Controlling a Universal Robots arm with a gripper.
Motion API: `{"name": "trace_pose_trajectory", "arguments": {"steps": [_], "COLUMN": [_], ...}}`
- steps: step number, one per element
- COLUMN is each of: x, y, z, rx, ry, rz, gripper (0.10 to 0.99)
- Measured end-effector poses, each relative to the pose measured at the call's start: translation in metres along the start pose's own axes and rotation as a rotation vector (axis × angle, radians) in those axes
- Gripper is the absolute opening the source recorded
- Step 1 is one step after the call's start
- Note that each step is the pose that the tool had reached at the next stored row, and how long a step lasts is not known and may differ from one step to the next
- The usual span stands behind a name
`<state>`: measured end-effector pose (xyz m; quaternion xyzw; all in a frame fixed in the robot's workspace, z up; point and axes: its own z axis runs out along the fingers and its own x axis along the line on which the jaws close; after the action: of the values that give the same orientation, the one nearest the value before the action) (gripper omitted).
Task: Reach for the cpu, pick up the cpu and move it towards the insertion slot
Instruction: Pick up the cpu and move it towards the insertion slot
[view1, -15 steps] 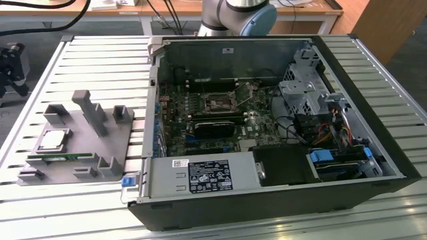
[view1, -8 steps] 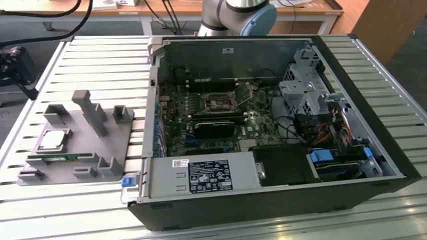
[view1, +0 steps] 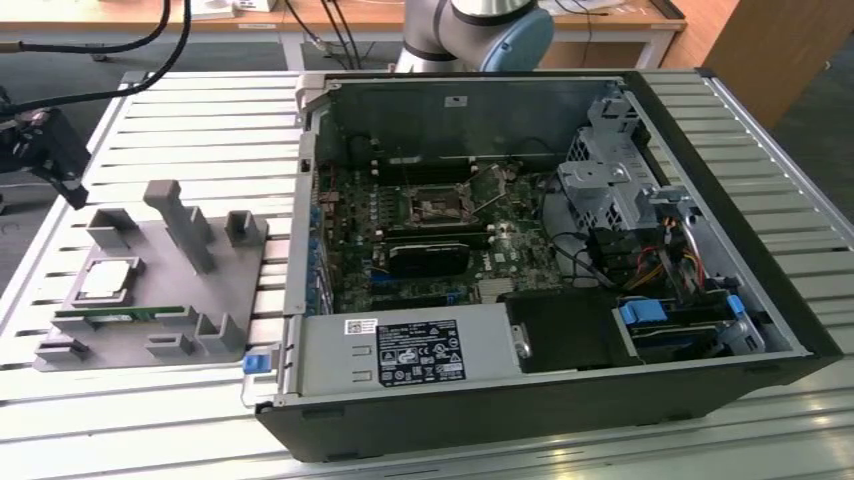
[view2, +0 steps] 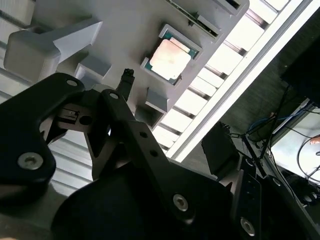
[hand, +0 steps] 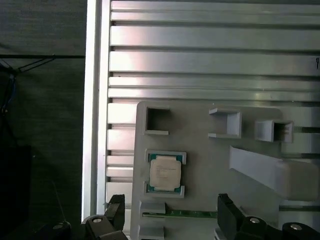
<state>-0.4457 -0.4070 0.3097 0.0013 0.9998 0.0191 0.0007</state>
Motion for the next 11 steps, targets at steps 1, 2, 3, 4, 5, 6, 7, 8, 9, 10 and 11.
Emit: {"name": "trace_pose_trajectory", "arguments": {"steps": [1,2,3,4,5,6,7,8,9,10,11], "x": [0.0000,0.0001,0.0001,0.0000,0.0000,0.0000,0.0000,0.0001,0.0001,0.0000,0.0000], "y": [-0.0001,-0.0003,-0.0006,-0.0010,-0.0016,-0.0021,-0.0026,-0.0030,-0.0035,-0.0040,-0.0047], "z": [0.0019,0.0037,0.0055,0.0072,0.0090,0.0108,0.0126,0.0145,0.0163,0.0181,0.0199], "rx": [0.000,0.000,0.000,0.000,0.000,0.000,0.000,0.000,0.000,0.000,0.000], "ry": [0.0000,0.0000,0.0000,0.0000,0.0000,0.0000,0.0000,0.0000,0.0000,-0.0001,-0.0001], "rz": [0.002,0.003,0.003,0.003,0.003,0.003,0.003,0.003,0.003,0.003,0.003], "gripper": [0.824,0.824,0.824,0.824,0.824,0.824,0.824,0.824,0.824,0.824,0.824]}}
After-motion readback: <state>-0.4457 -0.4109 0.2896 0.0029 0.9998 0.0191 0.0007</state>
